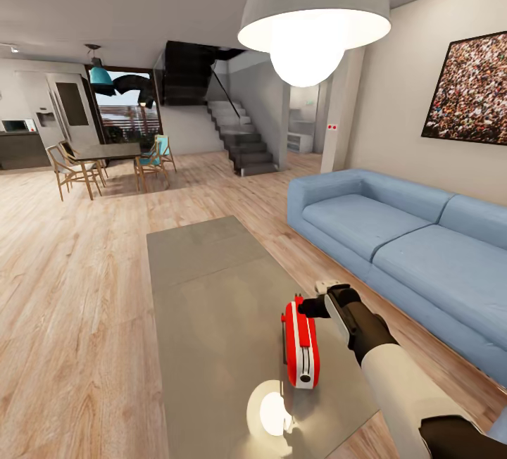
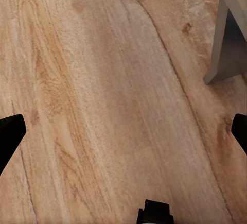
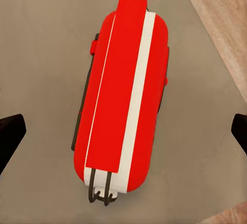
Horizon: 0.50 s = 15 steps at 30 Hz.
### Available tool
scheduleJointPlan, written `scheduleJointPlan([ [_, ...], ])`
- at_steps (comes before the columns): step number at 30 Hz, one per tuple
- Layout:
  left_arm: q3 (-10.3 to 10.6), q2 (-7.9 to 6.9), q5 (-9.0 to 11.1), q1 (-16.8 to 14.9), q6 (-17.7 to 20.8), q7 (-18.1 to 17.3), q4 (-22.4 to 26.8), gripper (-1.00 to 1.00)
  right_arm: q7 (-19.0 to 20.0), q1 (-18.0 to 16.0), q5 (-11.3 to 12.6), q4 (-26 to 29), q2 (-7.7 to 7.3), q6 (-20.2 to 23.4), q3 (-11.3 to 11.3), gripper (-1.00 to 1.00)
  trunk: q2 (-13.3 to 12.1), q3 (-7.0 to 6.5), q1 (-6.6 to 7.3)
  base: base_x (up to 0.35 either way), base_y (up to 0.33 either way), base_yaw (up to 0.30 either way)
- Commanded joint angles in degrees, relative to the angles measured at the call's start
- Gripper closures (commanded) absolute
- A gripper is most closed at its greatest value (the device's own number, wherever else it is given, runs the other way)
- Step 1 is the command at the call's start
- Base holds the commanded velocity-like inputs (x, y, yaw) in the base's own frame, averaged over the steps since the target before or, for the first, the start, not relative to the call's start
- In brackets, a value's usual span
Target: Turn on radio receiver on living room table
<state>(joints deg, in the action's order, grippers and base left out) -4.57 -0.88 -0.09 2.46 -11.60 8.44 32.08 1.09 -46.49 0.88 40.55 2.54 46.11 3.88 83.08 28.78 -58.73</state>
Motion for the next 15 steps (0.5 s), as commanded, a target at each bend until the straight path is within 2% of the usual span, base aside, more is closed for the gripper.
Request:
scheduleJointPlan([
  [1, 0.0, 0.0, 0.0, 0.0, 0.0, 0.0, 0.0, -1.0, 0.02, 0.0, -0.02, -0.03, 0.0, -0.02, 0.0, -1.0, 0.0, 0.0, 0.0, 0.0, 0.0, 0.0],
  [11, 0.0, 0.0, 0.0, 0.0, 0.0, 0.0, 0.0, -1.0, 0.29, 0.0, -0.17, -0.03, 0.09, -0.28, 0.09, -1.0, 0.0, 0.0, 0.0, 0.0, 0.0, 0.0],
  [15, 0.0, 0.0, 0.0, 0.0, 0.0, 0.0, 0.0, -1.0, 0.75, 0.0, -0.18, -0.03, 0.09, -2.41, 0.16, -1.0, 0.0, 0.0, 0.0, 0.0, 0.0, 0.0],
])
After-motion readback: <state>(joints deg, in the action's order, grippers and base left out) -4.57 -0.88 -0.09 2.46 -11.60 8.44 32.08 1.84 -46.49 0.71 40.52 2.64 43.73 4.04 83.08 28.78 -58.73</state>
